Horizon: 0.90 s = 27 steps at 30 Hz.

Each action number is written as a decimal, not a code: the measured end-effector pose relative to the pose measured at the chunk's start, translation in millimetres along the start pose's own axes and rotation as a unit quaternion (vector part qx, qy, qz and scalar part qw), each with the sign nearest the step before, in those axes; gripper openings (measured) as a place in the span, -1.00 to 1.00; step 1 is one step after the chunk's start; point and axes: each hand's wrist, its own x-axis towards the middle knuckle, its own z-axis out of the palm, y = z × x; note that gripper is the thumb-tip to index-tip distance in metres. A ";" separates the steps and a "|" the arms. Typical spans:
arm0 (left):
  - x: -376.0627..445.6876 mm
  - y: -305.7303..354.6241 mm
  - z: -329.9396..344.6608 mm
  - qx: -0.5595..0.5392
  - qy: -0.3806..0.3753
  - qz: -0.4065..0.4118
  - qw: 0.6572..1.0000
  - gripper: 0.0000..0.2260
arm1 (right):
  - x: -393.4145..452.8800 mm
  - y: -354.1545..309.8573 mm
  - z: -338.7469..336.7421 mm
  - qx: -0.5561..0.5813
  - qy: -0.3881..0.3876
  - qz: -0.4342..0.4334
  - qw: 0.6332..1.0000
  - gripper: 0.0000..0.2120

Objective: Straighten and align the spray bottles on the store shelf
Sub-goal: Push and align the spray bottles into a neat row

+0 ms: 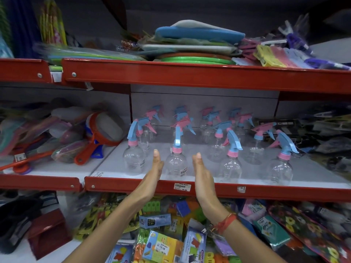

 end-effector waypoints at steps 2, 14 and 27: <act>-6.2 -3.0 -4.7 -0.004 0.054 0.036 0.998 -0.06 | -5.3 1.7 8.2 0.031 0.049 -0.057 0.997 -0.57; 0.7 -15.3 -61.3 -0.099 0.281 0.056 0.953 -0.11 | 9.7 -21.0 92.2 0.017 -0.164 0.086 0.983 -0.34; 12.2 -2.7 -87.3 -0.075 0.186 -0.015 0.979 0.16 | 36.0 -15.2 133.2 0.033 -0.194 0.144 0.970 -0.03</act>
